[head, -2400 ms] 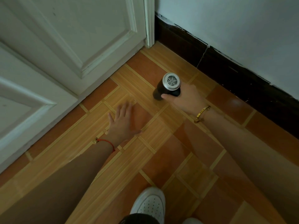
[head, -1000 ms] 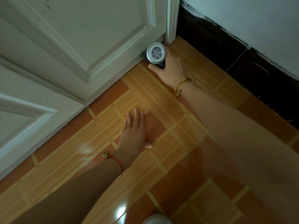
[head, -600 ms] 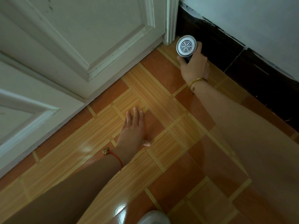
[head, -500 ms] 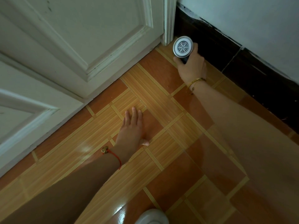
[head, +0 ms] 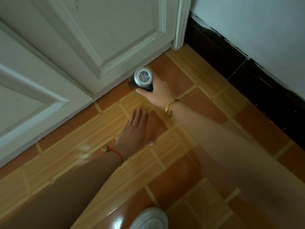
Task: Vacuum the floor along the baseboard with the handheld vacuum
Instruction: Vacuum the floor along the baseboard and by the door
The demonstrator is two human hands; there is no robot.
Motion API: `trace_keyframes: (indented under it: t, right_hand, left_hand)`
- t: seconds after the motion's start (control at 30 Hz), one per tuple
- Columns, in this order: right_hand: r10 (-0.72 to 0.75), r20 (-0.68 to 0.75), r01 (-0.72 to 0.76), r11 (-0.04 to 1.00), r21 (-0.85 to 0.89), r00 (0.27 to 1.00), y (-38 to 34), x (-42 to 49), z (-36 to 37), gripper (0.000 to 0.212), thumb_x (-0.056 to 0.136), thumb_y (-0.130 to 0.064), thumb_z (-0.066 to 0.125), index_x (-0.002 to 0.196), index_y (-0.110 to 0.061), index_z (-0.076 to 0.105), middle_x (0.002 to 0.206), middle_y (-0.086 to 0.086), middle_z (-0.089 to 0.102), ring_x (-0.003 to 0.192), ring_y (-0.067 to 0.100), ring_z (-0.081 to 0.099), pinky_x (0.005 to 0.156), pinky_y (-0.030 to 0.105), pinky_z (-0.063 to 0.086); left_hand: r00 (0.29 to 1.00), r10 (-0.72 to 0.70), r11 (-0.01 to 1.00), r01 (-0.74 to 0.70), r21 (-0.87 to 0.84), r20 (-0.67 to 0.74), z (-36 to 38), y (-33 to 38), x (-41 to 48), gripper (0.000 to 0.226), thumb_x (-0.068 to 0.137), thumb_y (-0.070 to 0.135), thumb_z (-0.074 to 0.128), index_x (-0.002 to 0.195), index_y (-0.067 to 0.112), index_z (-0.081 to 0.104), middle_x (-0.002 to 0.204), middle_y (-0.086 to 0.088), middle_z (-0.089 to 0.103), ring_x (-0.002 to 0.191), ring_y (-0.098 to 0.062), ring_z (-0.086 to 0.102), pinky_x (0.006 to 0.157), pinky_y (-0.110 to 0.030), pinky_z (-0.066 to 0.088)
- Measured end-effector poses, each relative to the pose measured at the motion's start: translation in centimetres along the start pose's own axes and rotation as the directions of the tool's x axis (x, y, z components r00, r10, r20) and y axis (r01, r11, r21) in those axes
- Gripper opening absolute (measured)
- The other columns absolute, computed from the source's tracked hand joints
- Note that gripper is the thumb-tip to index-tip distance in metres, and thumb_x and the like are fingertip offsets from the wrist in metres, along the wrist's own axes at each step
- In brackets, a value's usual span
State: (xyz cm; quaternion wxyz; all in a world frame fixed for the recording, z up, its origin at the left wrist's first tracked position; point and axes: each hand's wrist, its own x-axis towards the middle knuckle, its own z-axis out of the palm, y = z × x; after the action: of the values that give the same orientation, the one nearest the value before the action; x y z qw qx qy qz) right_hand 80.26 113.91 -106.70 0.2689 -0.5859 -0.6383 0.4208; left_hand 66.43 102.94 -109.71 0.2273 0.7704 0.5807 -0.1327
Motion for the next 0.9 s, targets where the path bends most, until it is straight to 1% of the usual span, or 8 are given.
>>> trace_keyframes:
  t: [0.1,0.27,0.37,0.47,0.53,0.67,0.77,0.9]
  right_hand:
    - [-0.006,0.045,0.007,1.000,-0.017,0.999,-0.7,-0.6,1.9,0.065,0.082,-0.048,0.070,0.137,-0.025,0.045,0.128,-0.005,0.062,0.117,0.019,0.058,0.091,0.028,0.045]
    - [-0.040,0.131,0.041,0.999,-0.006,0.991,-2.2,-1.0,3.8,0.060,0.083,-0.043,0.071,0.135,-0.022,0.049,0.126,-0.004,0.062,0.116,0.016,0.057,0.086,0.023,0.041]
    - [-0.019,0.066,0.020,1.000,-0.016,0.998,-2.7,-0.9,3.9,0.059,0.082,-0.040,0.073,0.133,-0.019,0.051,0.124,-0.003,0.064,0.114,0.014,0.059,0.082,0.021,0.040]
    - [0.026,-0.043,-0.027,0.999,-0.030,0.999,-2.6,-0.4,3.7,0.061,0.080,-0.044,0.073,0.133,-0.021,0.051,0.120,-0.005,0.066,0.110,0.015,0.061,0.083,0.026,0.047]
    - [0.024,-0.025,-0.025,0.999,-0.042,0.999,-2.7,-0.4,3.8,0.062,0.080,-0.044,0.073,0.133,-0.022,0.050,0.119,-0.006,0.066,0.109,0.013,0.061,0.087,0.027,0.049]
    - [-0.017,0.096,0.022,0.998,-0.057,0.995,-3.9,-1.4,5.4,0.063,0.082,-0.043,0.072,0.136,-0.022,0.048,0.124,-0.006,0.064,0.113,0.012,0.058,0.085,0.021,0.042]
    - [-0.052,0.161,0.069,0.993,-0.100,0.986,-4.6,-2.4,7.6,0.067,0.081,-0.048,0.071,0.138,-0.024,0.045,0.125,-0.004,0.064,0.114,0.017,0.059,0.091,0.030,0.049]
    - [-0.081,0.152,0.101,0.986,-0.129,0.985,-5.1,-3.2,9.1,0.066,0.081,-0.050,0.070,0.136,-0.023,0.045,0.122,-0.002,0.065,0.112,0.020,0.061,0.090,0.036,0.052]
  left_hand:
    - [0.999,0.054,0.997,-0.054,0.053,0.001,0.1,-0.7,-1.2,0.121,0.081,0.062,0.063,0.154,0.009,-0.018,0.162,-0.012,-0.024,0.150,-0.029,-0.020,0.125,-0.045,0.002]
    - [0.988,0.155,0.978,-0.150,0.142,-0.023,1.4,-4.4,-3.3,0.098,0.090,0.070,0.032,0.156,0.011,-0.011,0.164,-0.012,-0.018,0.151,-0.028,-0.015,0.125,-0.048,0.008]
    - [0.988,0.144,0.982,-0.135,0.134,-0.060,1.6,-6.4,-4.6,0.086,0.095,0.069,0.016,0.156,0.018,-0.015,0.164,-0.006,-0.020,0.152,-0.024,-0.016,0.125,-0.045,0.002]
    - [0.993,0.084,0.993,-0.075,0.096,-0.085,1.6,-7.6,-5.5,0.079,0.098,0.067,0.013,0.155,0.024,-0.019,0.163,-0.001,-0.023,0.151,-0.021,-0.018,0.125,-0.043,0.000]
    - [0.996,0.047,0.996,-0.041,0.080,-0.078,1.6,-8.2,-6.3,0.079,0.094,0.070,0.006,0.155,0.026,-0.020,0.163,-0.001,-0.025,0.150,-0.021,-0.020,0.124,-0.043,-0.003]
    - [0.998,0.020,0.996,-0.015,0.083,-0.066,2.1,-9.2,-7.4,0.082,0.088,0.072,-0.003,0.154,0.026,-0.019,0.162,-0.002,-0.025,0.151,-0.024,-0.018,0.124,-0.045,-0.002]
    - [0.998,-0.006,0.995,0.013,0.095,-0.069,2.4,-9.9,-8.1,0.083,0.088,0.072,-0.003,0.155,0.025,-0.019,0.163,-0.002,-0.024,0.151,-0.025,-0.017,0.125,-0.048,0.001]
    - [0.997,-0.021,0.997,0.027,0.075,-0.077,2.3,-10.5,-9.0,0.094,0.079,0.078,-0.020,0.156,0.024,-0.015,0.163,-0.003,-0.021,0.151,-0.025,-0.016,0.124,-0.045,-0.003]
